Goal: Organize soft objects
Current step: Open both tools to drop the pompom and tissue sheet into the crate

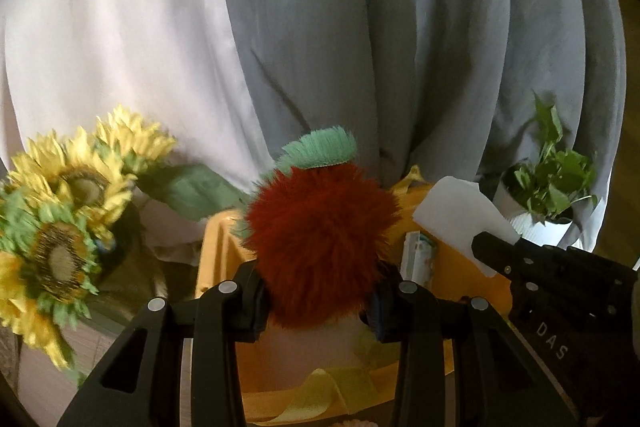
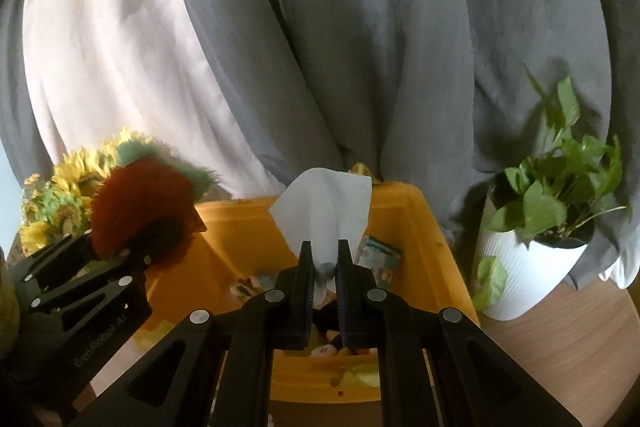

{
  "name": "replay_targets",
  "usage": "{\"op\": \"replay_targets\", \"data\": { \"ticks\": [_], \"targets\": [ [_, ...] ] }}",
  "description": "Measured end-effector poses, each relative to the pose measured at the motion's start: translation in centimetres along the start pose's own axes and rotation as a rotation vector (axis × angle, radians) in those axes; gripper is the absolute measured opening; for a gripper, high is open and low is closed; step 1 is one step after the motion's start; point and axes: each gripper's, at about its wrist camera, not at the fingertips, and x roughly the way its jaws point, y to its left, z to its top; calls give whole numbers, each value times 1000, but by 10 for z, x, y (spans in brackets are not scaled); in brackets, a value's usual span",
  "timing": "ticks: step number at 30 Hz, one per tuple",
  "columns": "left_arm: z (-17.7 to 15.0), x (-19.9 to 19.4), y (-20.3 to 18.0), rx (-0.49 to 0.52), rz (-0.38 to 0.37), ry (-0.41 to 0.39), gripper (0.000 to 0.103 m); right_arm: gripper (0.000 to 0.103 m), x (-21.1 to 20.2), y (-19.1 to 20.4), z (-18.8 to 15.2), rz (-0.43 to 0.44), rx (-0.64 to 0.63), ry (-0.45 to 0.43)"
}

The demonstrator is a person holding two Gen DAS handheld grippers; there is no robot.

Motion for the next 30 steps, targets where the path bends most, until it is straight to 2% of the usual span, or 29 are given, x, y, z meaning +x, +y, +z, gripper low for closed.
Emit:
{"op": "replay_targets", "data": {
  "ticks": [11, 13, 16, 18, 20, 24, 30],
  "targets": [
    [-14, 31, 3, -3, -13, 59, 43, 11, 31, -4, -10, -8, -2, 74],
    [-16, 33, 3, -4, -8, 62, 50, 11, 33, -4, -12, -11, -6, 81],
    [-18, 35, 3, -1, 0, 64, 56, 12, 37, -6, -13, -28, -21, 86],
    [-19, 33, 4, -1, 4, 58, 59, 17, 38, -7, -13, -32, -21, 91],
    [-18, 29, 4, 1, 10, 50, 60, 37, 38, -8, -14, -34, -17, 97],
    [-18, 21, 7, -8, 24, 36, 64, 37, 35, -9, -14, -50, -14, 94],
    [-16, 6, 8, -15, 29, 17, 64, 38, 23, -12, -13, -60, 6, 85]
  ]
}}
